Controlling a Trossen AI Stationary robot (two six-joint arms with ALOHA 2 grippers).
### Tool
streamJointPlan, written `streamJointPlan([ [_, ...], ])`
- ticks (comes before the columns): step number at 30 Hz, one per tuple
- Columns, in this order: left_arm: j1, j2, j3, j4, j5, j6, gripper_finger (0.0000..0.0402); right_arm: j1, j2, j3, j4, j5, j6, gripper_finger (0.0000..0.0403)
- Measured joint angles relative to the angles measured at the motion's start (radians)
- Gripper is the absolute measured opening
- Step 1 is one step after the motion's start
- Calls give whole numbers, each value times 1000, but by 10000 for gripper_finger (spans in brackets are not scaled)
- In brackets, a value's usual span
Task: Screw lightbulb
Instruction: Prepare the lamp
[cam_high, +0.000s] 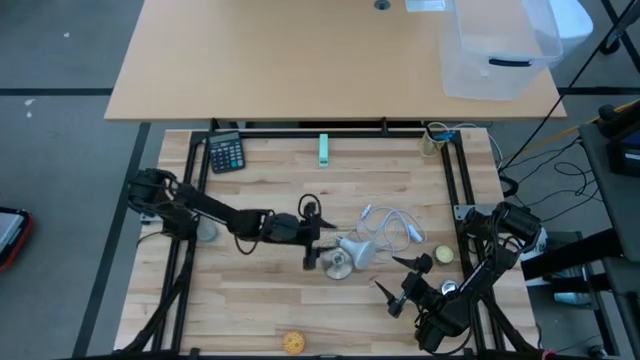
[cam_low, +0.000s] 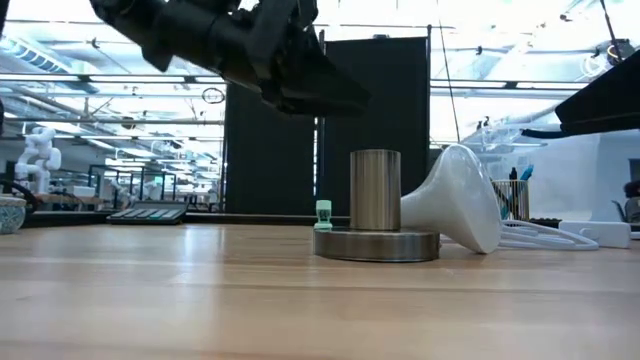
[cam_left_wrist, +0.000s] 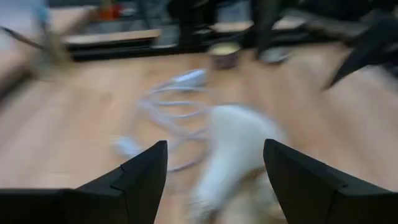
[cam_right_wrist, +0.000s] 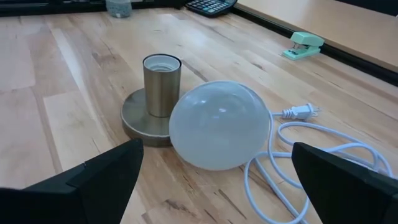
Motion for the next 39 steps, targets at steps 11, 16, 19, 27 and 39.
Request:
streamJointPlan([
  [11,206,84,312,-582,246,206,267,-1,0,0,8,-2,-3,400],
  [16,259,117,417,-721,339,240,267,-1,0,0,5,-8,-9,400],
  [19,252,136,436,-711,356,265,267,-7,0,0,5,-7,-21,400],
  [27,225,219,439,-681,374,260,267,-23,0,0,14,-29,-80,400],
  [39,215,251,439,-647,385,239,267,-142,0,0,217,-135,-410,376],
])
